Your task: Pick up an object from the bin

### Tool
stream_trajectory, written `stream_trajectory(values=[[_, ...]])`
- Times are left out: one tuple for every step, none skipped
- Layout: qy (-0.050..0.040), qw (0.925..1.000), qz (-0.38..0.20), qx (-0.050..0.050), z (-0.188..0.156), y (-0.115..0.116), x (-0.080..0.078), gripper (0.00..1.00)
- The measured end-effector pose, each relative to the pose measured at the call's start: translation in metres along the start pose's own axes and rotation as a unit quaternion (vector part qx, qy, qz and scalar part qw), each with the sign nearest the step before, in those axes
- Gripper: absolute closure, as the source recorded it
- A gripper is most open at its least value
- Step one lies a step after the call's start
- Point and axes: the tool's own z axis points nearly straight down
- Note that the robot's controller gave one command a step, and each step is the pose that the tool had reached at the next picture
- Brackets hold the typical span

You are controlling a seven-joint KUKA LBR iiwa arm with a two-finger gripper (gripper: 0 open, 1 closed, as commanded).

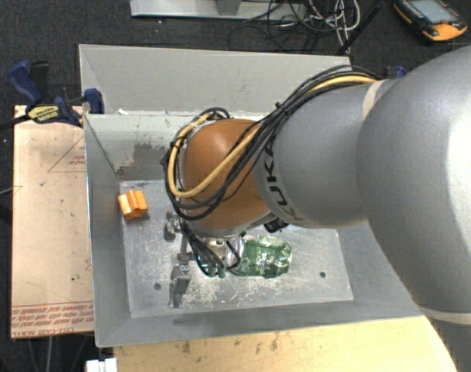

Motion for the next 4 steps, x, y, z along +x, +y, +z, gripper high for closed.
stream_trajectory(values=[[-0.0033, 1.0, 0.002, -0.001, -0.004, -0.001, -0.002, 0.0], [-0.0066, 0.9989, -0.046, -0.001, 0.032, 0.01, -0.055, 0.0], [-0.0036, 0.9987, 0.051, -0.001, 0.008, 0.031, -0.075, 0.0], [-0.0068, 0.9961, 0.088, -0.002, 0.026, 0.048, -0.11, 0.0]])
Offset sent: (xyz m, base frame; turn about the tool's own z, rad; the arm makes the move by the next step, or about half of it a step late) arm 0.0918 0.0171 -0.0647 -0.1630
